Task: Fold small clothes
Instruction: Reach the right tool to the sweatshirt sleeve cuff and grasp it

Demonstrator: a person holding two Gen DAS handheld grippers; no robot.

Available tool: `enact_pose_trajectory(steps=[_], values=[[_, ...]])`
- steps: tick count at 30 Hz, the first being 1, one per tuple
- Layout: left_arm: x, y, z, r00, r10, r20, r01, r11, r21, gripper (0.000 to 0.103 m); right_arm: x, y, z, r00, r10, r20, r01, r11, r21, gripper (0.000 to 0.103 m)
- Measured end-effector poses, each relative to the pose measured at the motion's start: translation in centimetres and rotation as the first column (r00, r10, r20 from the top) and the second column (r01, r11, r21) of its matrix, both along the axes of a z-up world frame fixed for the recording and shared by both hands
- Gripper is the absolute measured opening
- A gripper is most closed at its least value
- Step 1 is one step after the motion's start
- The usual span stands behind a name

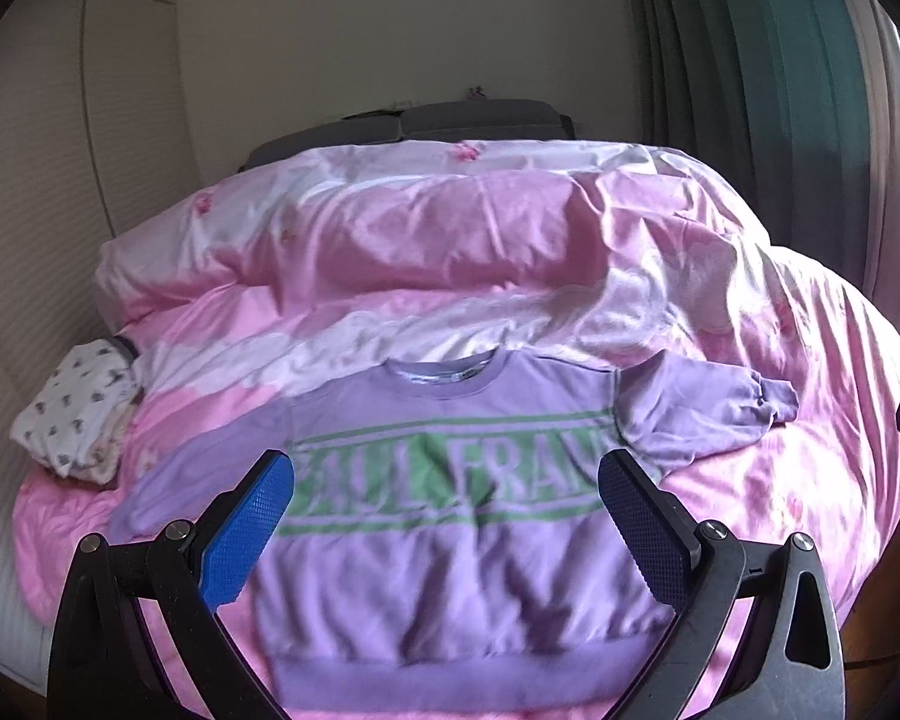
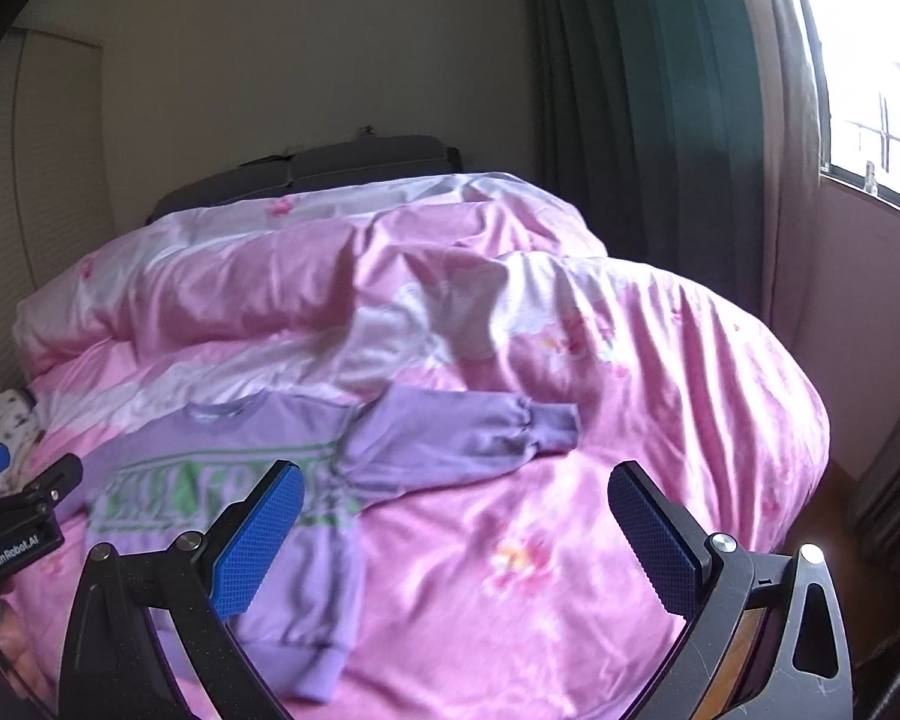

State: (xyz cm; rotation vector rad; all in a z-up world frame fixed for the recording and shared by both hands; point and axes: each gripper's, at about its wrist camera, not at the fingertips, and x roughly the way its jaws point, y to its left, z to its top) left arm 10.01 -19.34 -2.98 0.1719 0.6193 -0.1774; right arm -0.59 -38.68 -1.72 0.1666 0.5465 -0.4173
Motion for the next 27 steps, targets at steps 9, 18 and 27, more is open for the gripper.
enact_pose_trajectory(steps=[9, 18, 27], values=[[4.9, -7.3, -2.9, 1.0, -0.026, -0.001, 0.026, 0.999, -0.038, 0.103, 4.9, -6.3, -2.9, 0.999, -0.052, 0.015, 0.052, 0.999, 0.004, 0.103], [9.0, -13.9, -6.7, 1.0, -0.023, 0.009, 0.023, 0.998, -0.056, 0.103, 8.0, -13.5, -8.1, 0.993, -0.117, -0.008, 0.117, 0.993, 0.024, 0.09], [11.1, -18.5, -10.6, 0.999, -0.039, -0.033, 0.038, 0.999, -0.025, 0.103, 11.6, -20.2, -14.3, 0.995, -0.076, -0.061, 0.086, 0.978, 0.19, 0.065]])
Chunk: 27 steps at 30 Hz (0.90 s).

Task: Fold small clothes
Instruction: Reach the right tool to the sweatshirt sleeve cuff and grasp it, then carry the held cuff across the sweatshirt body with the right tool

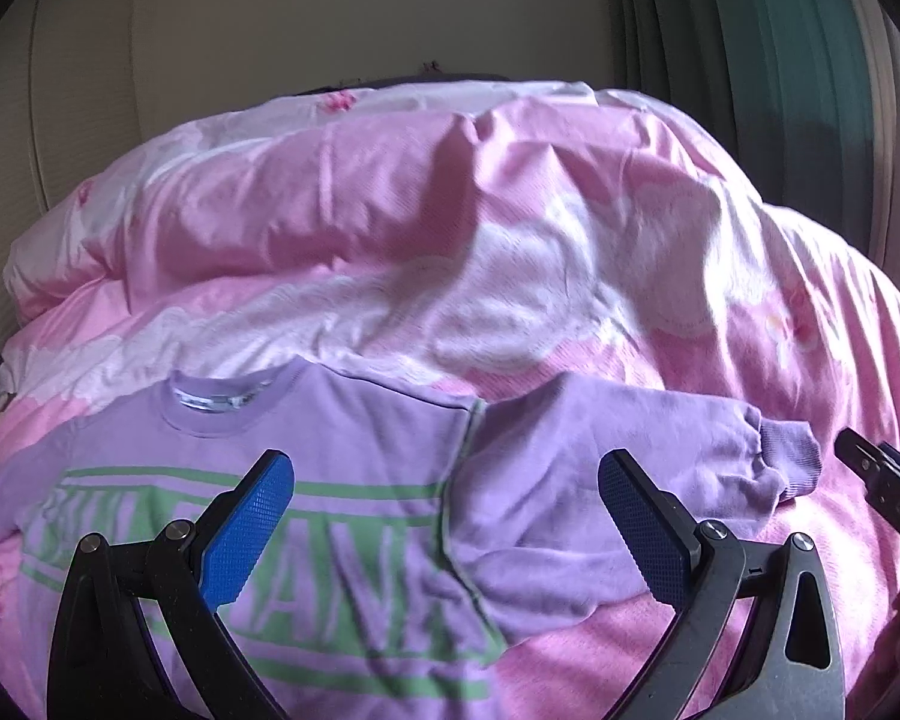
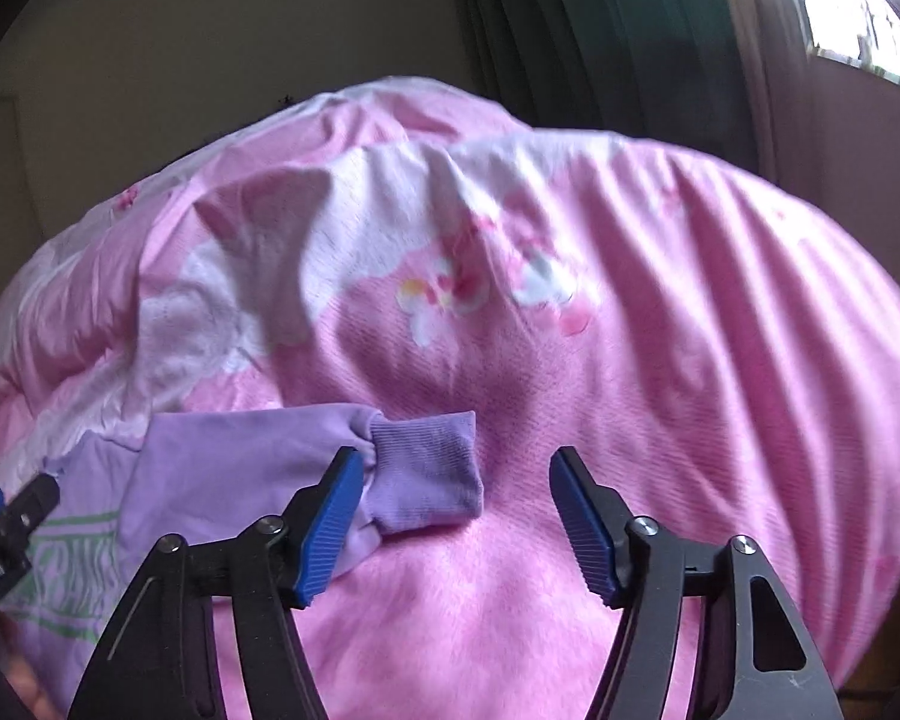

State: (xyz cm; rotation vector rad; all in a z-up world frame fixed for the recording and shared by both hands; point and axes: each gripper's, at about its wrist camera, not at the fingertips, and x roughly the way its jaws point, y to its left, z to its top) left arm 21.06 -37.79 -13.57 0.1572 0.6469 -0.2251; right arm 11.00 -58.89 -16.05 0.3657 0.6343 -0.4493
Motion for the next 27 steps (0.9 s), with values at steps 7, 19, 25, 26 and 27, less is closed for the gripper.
enact_pose_trajectory(steps=[7, 19, 25, 26, 27], values=[[1.6, -1.7, -1.9, 1.0, 0.004, -0.027, -0.003, 1.0, 0.015, 0.103, 3.6, -2.7, -2.9, 0.998, 0.04, -0.053, -0.036, 0.997, 0.068, 0.053], [2.3, -0.7, -2.4, 0.999, 0.023, -0.048, -0.022, 1.0, 0.019, 0.103, 4.6, -5.0, -5.4, 0.99, 0.136, -0.025, -0.126, 0.96, 0.252, 0.021], [1.5, 0.5, -0.9, 0.999, 0.023, -0.023, -0.023, 0.999, 0.024, 0.103, 3.4, -4.4, -4.1, 0.991, 0.134, 0.015, -0.133, 0.957, 0.257, 0.01], [1.3, 0.9, -0.5, 0.999, 0.028, -0.021, -0.027, 0.999, 0.021, 0.103, 3.0, -3.9, -3.2, 0.991, 0.134, 0.024, -0.136, 0.962, 0.238, 0.01], [1.2, 1.3, -0.1, 0.999, 0.031, -0.019, -0.03, 0.999, 0.017, 0.103, 2.6, -3.4, -2.4, 0.99, 0.135, 0.035, -0.14, 0.965, 0.224, 0.01]])
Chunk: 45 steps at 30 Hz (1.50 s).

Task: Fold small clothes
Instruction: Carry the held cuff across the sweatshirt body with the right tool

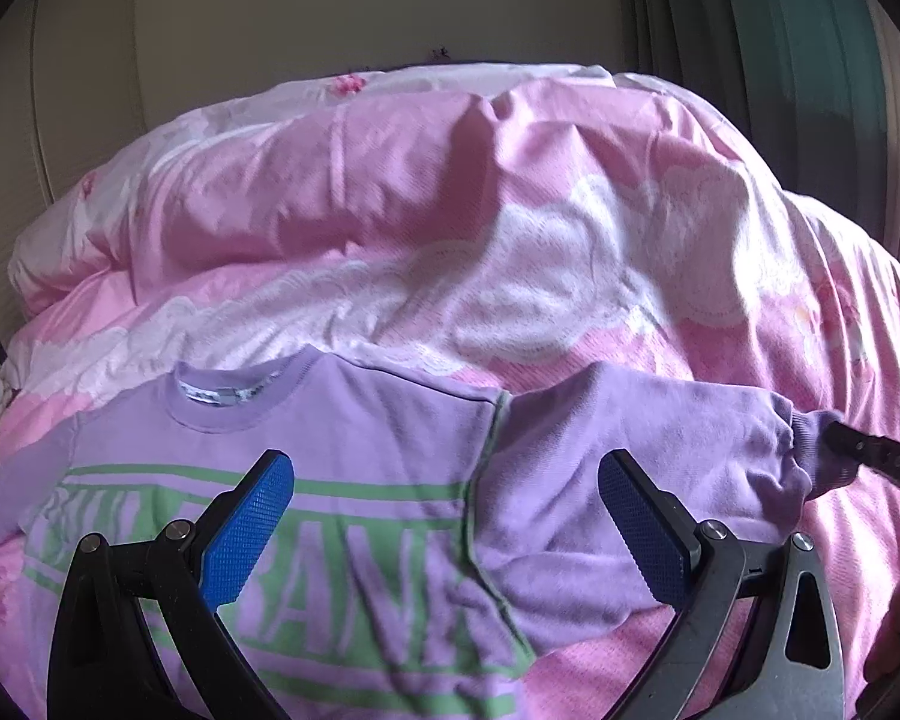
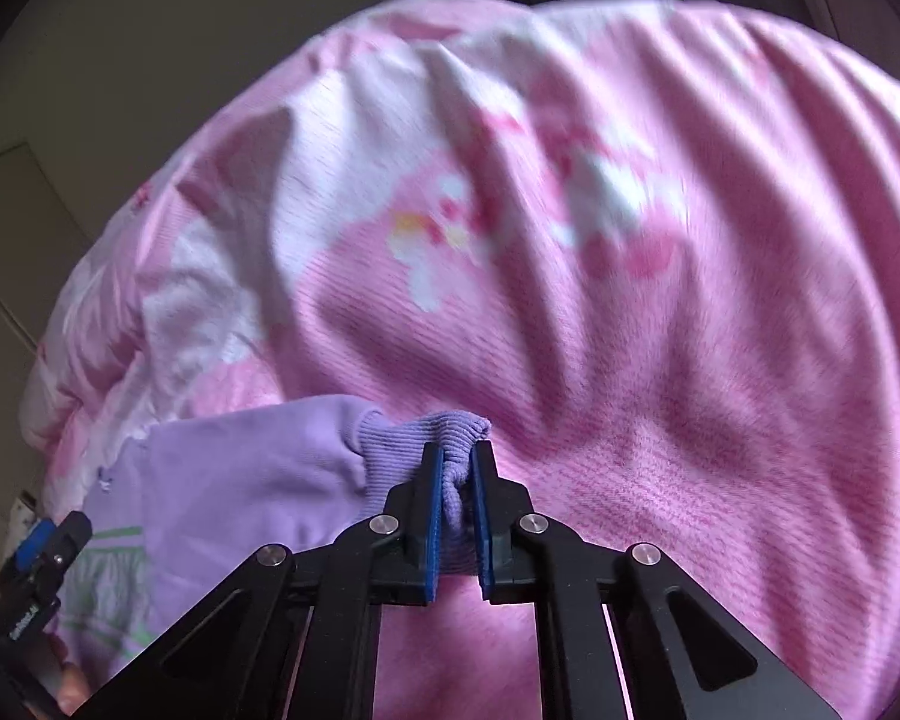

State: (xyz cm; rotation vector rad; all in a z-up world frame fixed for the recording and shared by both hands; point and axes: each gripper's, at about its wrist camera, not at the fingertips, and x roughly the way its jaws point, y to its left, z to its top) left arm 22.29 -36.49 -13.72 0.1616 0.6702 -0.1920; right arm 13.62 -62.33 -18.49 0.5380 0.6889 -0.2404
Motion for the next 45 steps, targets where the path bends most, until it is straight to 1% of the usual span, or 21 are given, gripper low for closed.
enact_pose_trajectory(steps=[3, 6, 8, 12, 15, 19, 22, 27, 30, 33, 35, 38, 41, 45], values=[[-0.5, 1.7, 1.3, 1.0, 0.018, 0.009, -0.018, 1.0, -0.01, 0.103, -0.8, 1.7, 3.0, 0.999, 0.003, 0.034, -0.001, 0.999, -0.051, 0.009], [-0.9, 3.8, 2.6, 0.999, 0.035, 0.018, -0.034, 0.999, -0.015, 0.103, -0.9, 4.4, 6.2, 0.998, 0.021, 0.054, -0.015, 0.994, -0.112, 0.009], [-1.2, 5.5, 3.5, 0.998, 0.052, 0.027, -0.051, 0.999, -0.019, 0.103, -0.8, 6.9, 8.3, 0.997, 0.045, 0.064, -0.034, 0.987, -0.16, 0.009], [-1.4, 9.9, 5.4, 0.995, 0.093, 0.036, -0.091, 0.995, -0.041, 0.103, -0.3, 11.9, 11.1, 0.992, 0.102, 0.078, -0.085, 0.978, -0.192, 0.009], [-1.4, 13.7, 6.5, 0.991, 0.126, 0.041, -0.124, 0.991, -0.042, 0.103, 1.0, 16.1, 12.4, 0.986, 0.15, 0.074, -0.131, 0.968, -0.213, 0.009], [-1.4, 18.7, 7.4, 0.984, 0.174, 0.046, -0.172, 0.984, -0.048, 0.103, 2.4, 21.4, 13.1, 0.978, 0.196, 0.069, -0.177, 0.96, -0.218, 0.009], [-1.3, 23.2, 7.7, 0.975, 0.219, 0.043, -0.216, 0.975, -0.059, 0.103, 3.8, 25.9, 13.4, 0.971, 0.231, 0.064, -0.212, 0.952, -0.218, 0.009], [-1.2, 30.5, 7.6, 0.957, 0.289, 0.03, -0.287, 0.956, -0.065, 0.103, 6.4, 33.2, 13.4, 0.956, 0.289, 0.052, -0.271, 0.936, -0.223, 0.009], [-1.2, 34.2, 7.4, 0.946, 0.325, 0.026, -0.323, 0.944, -0.062, 0.103, 8.3, 37.2, 12.4, 0.948, 0.316, 0.03, -0.301, 0.926, -0.227, 0.009], [-1.2, 37.0, 6.8, 0.936, 0.351, 0.014, -0.35, 0.935, -0.056, 0.103, 10.6, 41.0, 10.1, 0.938, 0.345, -0.019, -0.341, 0.916, -0.213, 0.009], [-1.1, 38.7, 6.3, 0.928, 0.372, 0.007, -0.371, 0.927, -0.047, 0.103, 12.1, 43.9, 7.9, 0.926, 0.372, -0.067, -0.377, 0.901, -0.215, 0.009], [-1.1, 40.4, 5.8, 0.923, 0.386, -0.005, -0.385, 0.921, -0.048, 0.103, 13.4, 46.7, 5.7, 0.91, 0.397, -0.118, -0.414, 0.881, -0.23, 0.009], [-1.0, 41.2, 5.3, 0.919, 0.393, -0.008, -0.393, 0.919, -0.041, 0.103, 14.4, 48.8, 4.0, 0.897, 0.415, -0.151, -0.441, 0.863, -0.246, 0.007], [-0.6, 41.6, 4.4, 0.922, 0.386, -0.024, -0.387, 0.921, -0.036, 0.103, 15.0, 50.5, 3.3, 0.889, 0.424, -0.172, -0.456, 0.848, -0.27, 0.007]])
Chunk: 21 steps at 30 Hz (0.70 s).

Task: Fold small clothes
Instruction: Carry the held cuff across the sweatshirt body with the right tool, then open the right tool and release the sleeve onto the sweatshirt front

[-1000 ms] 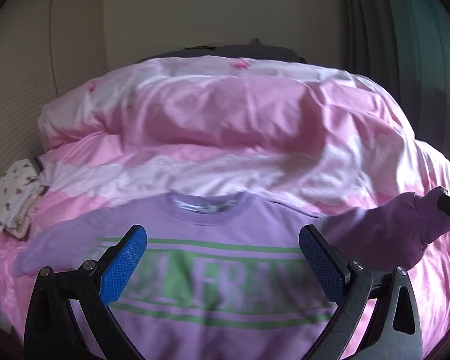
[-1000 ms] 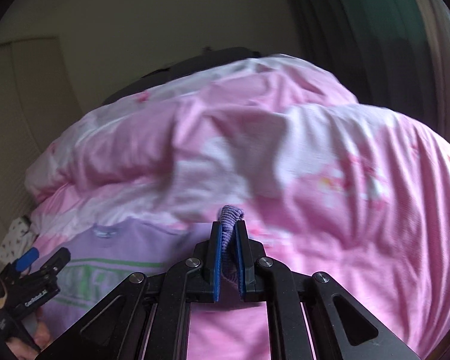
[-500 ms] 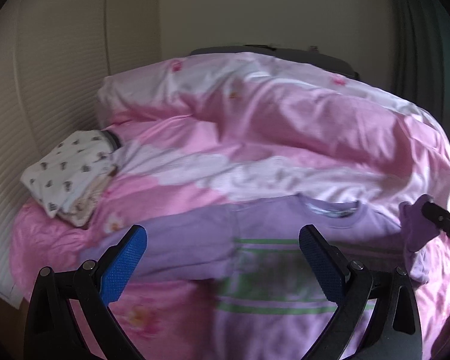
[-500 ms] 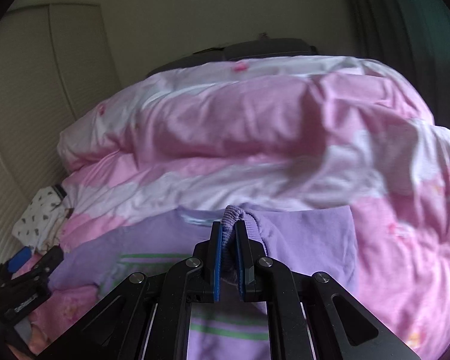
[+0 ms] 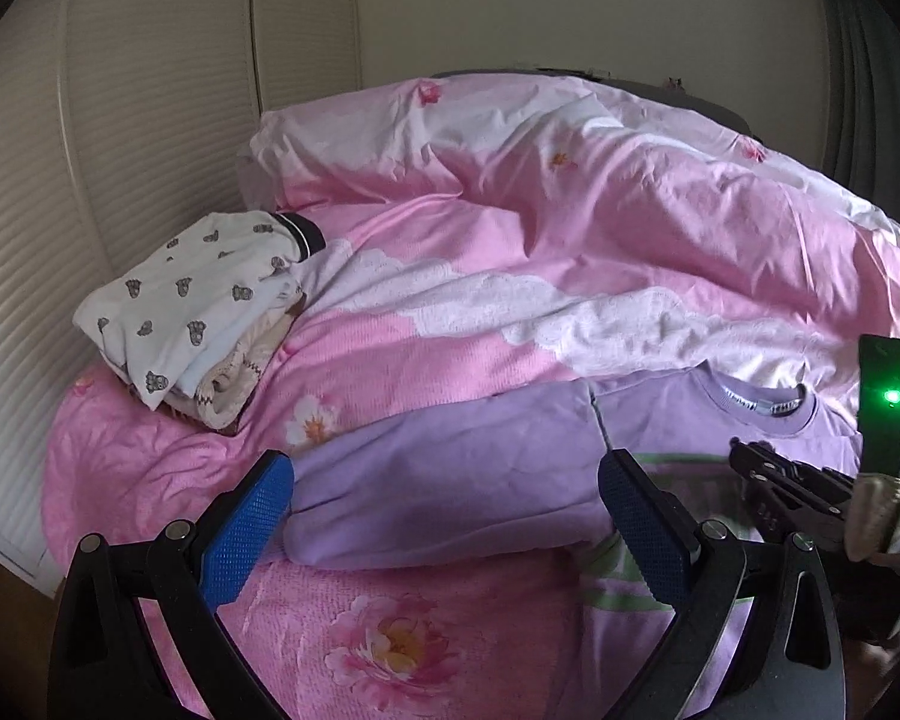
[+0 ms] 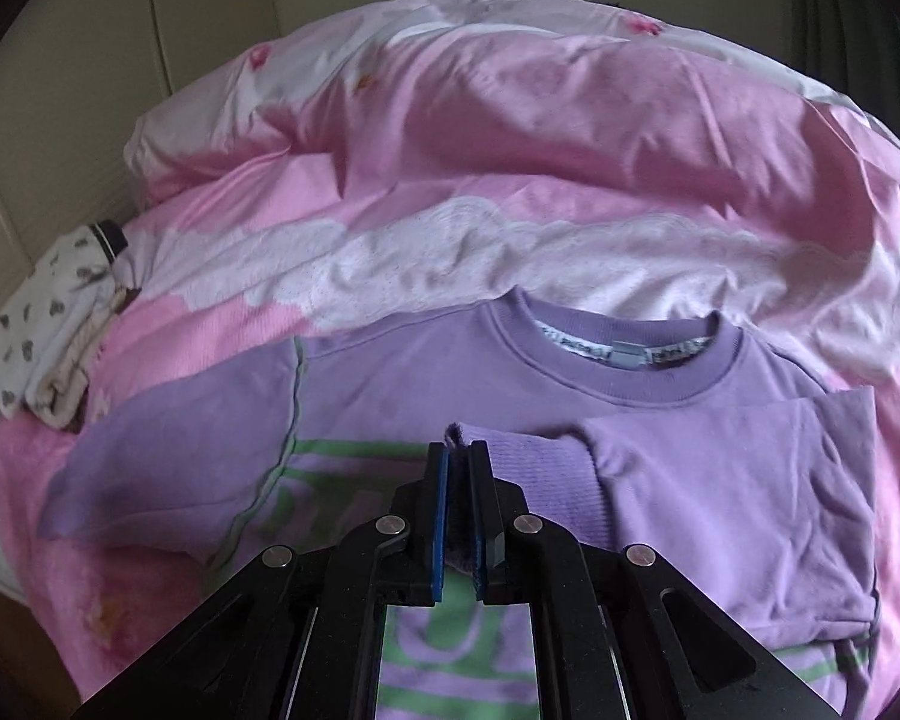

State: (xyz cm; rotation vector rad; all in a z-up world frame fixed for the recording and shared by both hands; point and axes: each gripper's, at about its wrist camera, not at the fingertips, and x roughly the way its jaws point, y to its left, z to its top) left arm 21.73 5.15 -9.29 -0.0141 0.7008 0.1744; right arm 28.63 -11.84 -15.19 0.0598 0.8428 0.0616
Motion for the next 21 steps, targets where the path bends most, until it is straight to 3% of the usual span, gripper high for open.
enact_pose_trajectory(steps=[4, 9, 15, 21], values=[[0.3, 0.0, -0.7, 1.0, -0.007, -0.013, 0.007, 1.0, -0.002, 0.103, 0.1, 0.9, -0.9, 0.998, 0.056, -0.03, -0.056, 0.998, 0.014, 0.007], [0.5, -0.7, -1.1, 1.0, -0.015, -0.022, 0.015, 1.0, -0.002, 0.103, -2.8, 0.1, 0.7, 0.996, 0.071, 0.056, -0.074, 0.996, 0.049, 0.026], [0.6, -4.1, -1.3, 0.997, -0.082, -0.011, 0.081, 0.997, -0.015, 0.103, -7.6, -5.7, 2.8, 0.988, -0.046, 0.145, 0.045, 0.999, 0.012, 0.026], [0.8, -9.6, -2.4, 0.978, -0.206, -0.019, 0.205, 0.978, -0.033, 0.103, -11.0, -12.1, 2.8, 0.978, -0.151, 0.145, 0.157, 0.987, -0.029, 0.026]])
